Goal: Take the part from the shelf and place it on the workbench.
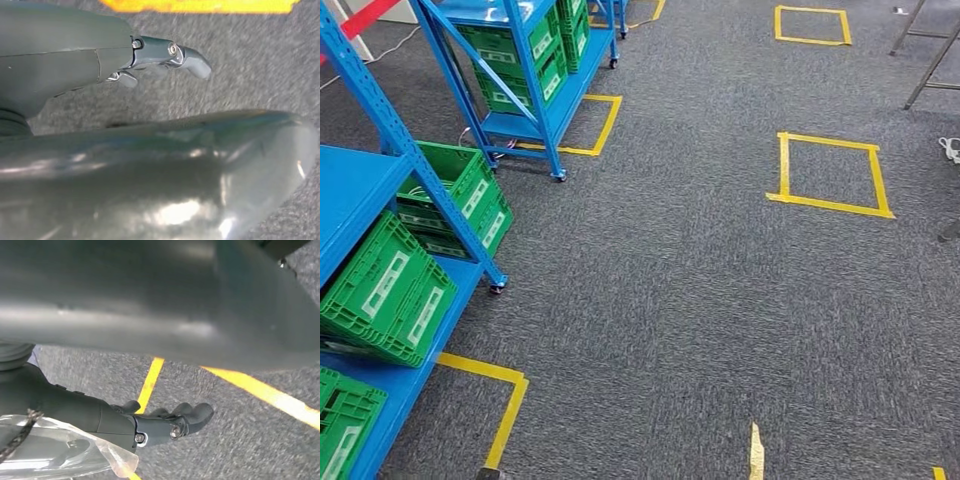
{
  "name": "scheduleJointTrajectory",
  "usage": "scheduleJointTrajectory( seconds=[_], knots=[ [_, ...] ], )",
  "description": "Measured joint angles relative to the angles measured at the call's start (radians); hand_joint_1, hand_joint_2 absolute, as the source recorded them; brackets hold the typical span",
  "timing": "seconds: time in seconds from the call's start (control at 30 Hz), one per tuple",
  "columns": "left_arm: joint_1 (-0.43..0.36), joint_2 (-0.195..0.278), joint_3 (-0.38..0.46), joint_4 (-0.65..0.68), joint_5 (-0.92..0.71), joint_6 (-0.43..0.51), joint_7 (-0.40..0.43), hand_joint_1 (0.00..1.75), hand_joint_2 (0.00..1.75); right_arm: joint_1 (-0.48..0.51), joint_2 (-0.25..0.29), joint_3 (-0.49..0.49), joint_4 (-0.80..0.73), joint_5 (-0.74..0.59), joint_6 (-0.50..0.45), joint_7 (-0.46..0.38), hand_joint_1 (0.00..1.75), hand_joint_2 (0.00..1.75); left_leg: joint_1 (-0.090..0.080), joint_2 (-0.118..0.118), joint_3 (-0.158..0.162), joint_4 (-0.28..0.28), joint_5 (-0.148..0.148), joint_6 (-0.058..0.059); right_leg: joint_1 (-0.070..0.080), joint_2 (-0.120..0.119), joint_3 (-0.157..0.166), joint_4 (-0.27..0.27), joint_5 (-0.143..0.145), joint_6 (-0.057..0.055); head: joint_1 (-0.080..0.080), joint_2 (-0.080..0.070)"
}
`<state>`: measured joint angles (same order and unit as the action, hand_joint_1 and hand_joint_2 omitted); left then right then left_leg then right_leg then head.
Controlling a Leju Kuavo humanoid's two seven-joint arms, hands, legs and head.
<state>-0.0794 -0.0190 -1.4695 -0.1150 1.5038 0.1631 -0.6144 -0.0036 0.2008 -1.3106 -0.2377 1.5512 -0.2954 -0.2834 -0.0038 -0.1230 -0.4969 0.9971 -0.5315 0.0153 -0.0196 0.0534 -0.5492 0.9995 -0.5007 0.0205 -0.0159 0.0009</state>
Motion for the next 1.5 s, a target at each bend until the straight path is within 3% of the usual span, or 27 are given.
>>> scheduleJointTrajectory(
  seconds=[0.07,0.13,0.2,0.27,0.33,0.37,0.43,0.5,0.57,0.63,0.7,0.73,0.77,0.8,0.83,0.9,0.93,0.97,1.0,1.07,1.13,1.2,1.23,1.3,1.37,1.43,1.5],
  knots=[
    [-0.002,0.001,0.000,0.000,0.000,0.000,0.000,0.00,0.00,0.000,0.000,0.002,0.000,0.000,0.000,-0.001,0.00,0.00,-0.001,0.041,-0.021,0.049,-0.024,-0.012,-0.003,-0.026,0.019,-0.010,-0.008,-0.013,-0.007,0.000],
    [-0.005,0.000,0.000,0.000,0.000,0.000,0.000,0.00,0.00,0.002,0.000,0.002,0.001,0.000,-0.001,-0.001,0.00,0.00,0.002,0.094,-0.097,0.177,-0.066,-0.022,-0.001,-0.057,0.037,-0.015,-0.023,-0.022,-0.014,0.000],
    [-0.003,-0.001,0.000,0.000,0.000,0.000,0.000,0.00,0.00,0.004,0.000,0.002,0.001,0.001,-0.001,-0.001,0.00,0.00,0.007,0.110,-0.175,0.283,-0.078,-0.029,0.000,-0.086,0.056,-0.015,-0.042,-0.022,-0.015,0.000],
    [0.004,-0.001,-0.001,0.000,0.000,0.000,0.000,0.00,0.00,0.004,0.000,0.002,0.001,0.000,-0.001,-0.001,0.00,0.00,0.010,0.118,-0.183,0.249,-0.011,-0.029,0.000,-0.111,0.078,-0.015,-0.064,-0.018,-0.015,0.000],
    [0.007,-0.001,-0.001,0.000,0.000,0.000,0.000,0.00,0.00,0.004,0.000,0.003,0.001,0.000,-0.001,-0.001,0.00,0.00,0.004,0.156,-0.143,0.132,0.065,-0.022,0.002,-0.135,0.104,-0.016,-0.089,-0.011,-0.015,0.000],
    [0.005,-0.001,-0.001,0.000,0.000,0.000,0.000,0.00,0.00,0.004,0.000,0.003,0.001,0.000,-0.001,-0.001,0.00,0.00,-0.001,0.178,-0.123,0.086,0.077,-0.015,0.004,-0.146,0.116,-0.017,-0.100,-0.006,-0.015,0.000],
    [0.002,-0.001,-0.001,0.000,0.000,0.000,0.000,0.00,0.00,0.001,0.000,0.003,0.001,0.000,-0.001,-0.001,0.00,0.00,-0.012,0.198,-0.106,0.055,0.060,0.000,0.008,-0.167,0.139,-0.022,-0.114,0.007,-0.012,0.000],
    [0.002,-0.001,-0.001,0.000,0.000,0.000,0.000,0.00,0.00,-0.006,0.000,0.004,0.001,0.000,-0.001,-0.001,0.00,0.00,-0.010,0.174,-0.091,0.043,0.048,0.015,0.006,-0.174,0.155,-0.013,-0.114,0.020,-0.008,0.000],
    [0.002,0.001,-0.001,0.000,0.000,0.000,0.000,0.00,0.00,-0.012,0.000,0.005,0.001,0.000,-0.001,-0.001,0.00,0.00,-0.004,0.149,-0.068,0.032,0.039,0.028,0.003,-0.128,0.126,0.055,-0.120,0.027,-0.006,0.000],
    [-0.004,0.000,-0.001,0.000,0.001,0.001,0.000,0.00,0.00,-0.011,0.000,0.006,0.001,0.001,-0.001,-0.001,0.00,0.00,0.000,0.122,-0.051,0.026,0.029,0.037,0.001,-0.072,0.033,0.186,-0.159,0.028,-0.002,0.000],
    [-0.003,-0.001,-0.001,0.000,0.001,0.000,0.000,0.00,0.00,-0.005,0.000,0.006,0.002,0.001,-0.001,0.000,0.00,0.00,0.002,0.091,-0.037,0.026,0.015,0.038,0.001,-0.056,-0.062,0.281,-0.205,0.030,0.002,0.000],
    [-0.001,-0.002,-0.001,0.000,0.001,0.000,0.000,0.00,0.00,-0.003,0.000,0.006,0.002,0.001,-0.001,-0.001,0.00,0.00,0.003,0.077,-0.026,0.026,0.006,0.036,0.001,-0.055,-0.089,0.283,-0.209,0.032,0.003,0.000],
    [0.002,-0.002,-0.001,0.000,0.001,-0.001,0.000,0.00,0.00,-0.001,-0.001,0.006,0.002,0.001,-0.001,-0.001,0.00,0.00,0.006,0.063,-0.011,0.026,-0.005,0.033,0.000,-0.054,-0.104,0.260,-0.193,0.034,0.003,0.000],
    [0.004,-0.002,-0.001,0.000,0.001,-0.001,0.000,0.00,0.00,0.001,-0.002,0.006,0.002,0.001,-0.001,-0.002,0.00,0.00,0.009,0.050,0.005,0.026,-0.017,0.028,-0.001,-0.048,-0.108,0.212,-0.152,0.037,0.004,0.000],
    [0.006,-0.002,-0.001,0.000,0.001,-0.001,0.000,0.00,0.00,0.003,-0.002,0.006,0.002,0.001,-0.001,-0.003,0.00,0.00,0.010,0.039,0.019,0.026,-0.030,0.023,-0.005,-0.036,-0.108,0.153,-0.087,0.041,0.006,0.000],
    [0.006,-0.001,-0.001,0.000,0.002,-0.001,0.000,0.00,0.00,0.005,-0.003,0.007,0.005,0.001,0.000,-0.003,0.00,0.00,0.012,0.019,0.038,0.029,-0.054,0.010,-0.007,-0.016,-0.101,0.079,-0.002,0.034,0.012,0.000],
    [0.006,-0.001,-0.001,0.000,0.002,-0.001,0.001,0.00,0.00,0.005,-0.004,0.007,0.006,0.001,0.001,-0.004,0.00,0.00,0.012,0.013,0.044,0.030,-0.061,0.003,-0.006,-0.013,-0.098,0.068,0.016,0.024,0.014,0.000],
    [0.006,0.000,-0.001,0.000,0.003,-0.001,0.002,0.00,0.00,0.004,-0.004,0.007,0.007,0.000,0.001,-0.004,0.00,0.00,0.013,0.009,0.047,0.030,-0.064,-0.003,-0.003,-0.020,-0.091,0.070,0.009,0.011,0.016,0.000],
    [0.005,0.001,-0.001,0.000,0.005,-0.001,0.002,0.00,0.00,0.003,-0.004,0.007,0.007,0.000,-0.001,-0.004,0.00,0.00,0.013,0.012,0.047,0.033,-0.064,-0.010,-0.003,-0.026,-0.081,0.067,0.013,0.003,0.016,0.000],
    [0.002,0.003,-0.001,0.000,0.009,-0.001,0.002,0.00,0.00,0.002,-0.002,0.007,0.007,0.000,-0.008,-0.002,0.00,0.00,0.012,0.048,0.025,0.081,-0.061,-0.021,-0.005,-0.043,-0.061,0.054,0.007,-0.011,0.014,0.000],
    [-0.002,0.003,-0.001,0.000,0.011,-0.001,0.003,0.00,0.00,0.001,0.001,0.007,0.008,0.001,-0.013,0.003,0.00,0.00,0.011,0.095,-0.040,0.188,-0.091,-0.031,-0.004,-0.062,-0.039,0.043,-0.005,-0.021,0.011,0.000],
    [-0.003,0.003,-0.001,0.000,0.012,0.000,0.006,0.00,0.00,0.001,0.002,0.007,0.009,0.002,-0.014,0.007,0.00,0.00,0.011,0.110,-0.113,0.282,-0.138,-0.035,0.000,-0.082,-0.019,0.040,-0.021,-0.025,0.010,0.000],
    [-0.001,0.004,-0.001,0.000,0.012,0.001,0.007,0.00,0.00,0.001,0.003,0.007,0.010,0.002,-0.014,0.009,0.00,0.00,0.011,0.112,-0.135,0.295,-0.139,-0.034,0.002,-0.091,-0.007,0.039,-0.031,-0.026,0.009,0.000],
    [0.002,0.005,-0.001,0.000,0.013,0.002,0.009,0.00,0.00,0.000,0.003,0.008,0.013,0.002,-0.015,0.011,0.00,0.00,0.006,0.120,-0.135,0.229,-0.063,-0.021,0.007,-0.108,0.021,0.038,-0.051,-0.027,0.009,0.000],
    [0.002,0.007,-0.001,0.000,0.013,0.003,0.010,0.00,0.00,0.000,0.005,0.008,0.015,0.002,-0.015,0.012,0.00,0.00,-0.007,0.160,-0.113,0.130,0.018,0.002,0.012,-0.127,0.045,0.034,-0.070,-0.024,0.012,0.000],
    [0.000,0.009,-0.001,0.000,0.013,0.003,0.012,0.00,0.00,-0.001,0.008,0.008,0.017,0.003,-0.015,0.013,0.00,0.00,-0.020,0.192,-0.105,0.077,0.038,0.015,0.016,-0.148,0.057,0.029,-0.082,-0.017,0.011,0.000],
    [0.001,0.009,-0.001,0.000,0.013,0.003,0.013,0.00,0.00,-0.006,0.009,0.009,0.019,0.005,-0.015,0.014,0.00,0.00,-0.020,0.179,-0.101,0.052,0.045,0.016,0.021,-0.170,0.069,0.022,-0.091,-0.008,0.007,0.000]
  ],
)
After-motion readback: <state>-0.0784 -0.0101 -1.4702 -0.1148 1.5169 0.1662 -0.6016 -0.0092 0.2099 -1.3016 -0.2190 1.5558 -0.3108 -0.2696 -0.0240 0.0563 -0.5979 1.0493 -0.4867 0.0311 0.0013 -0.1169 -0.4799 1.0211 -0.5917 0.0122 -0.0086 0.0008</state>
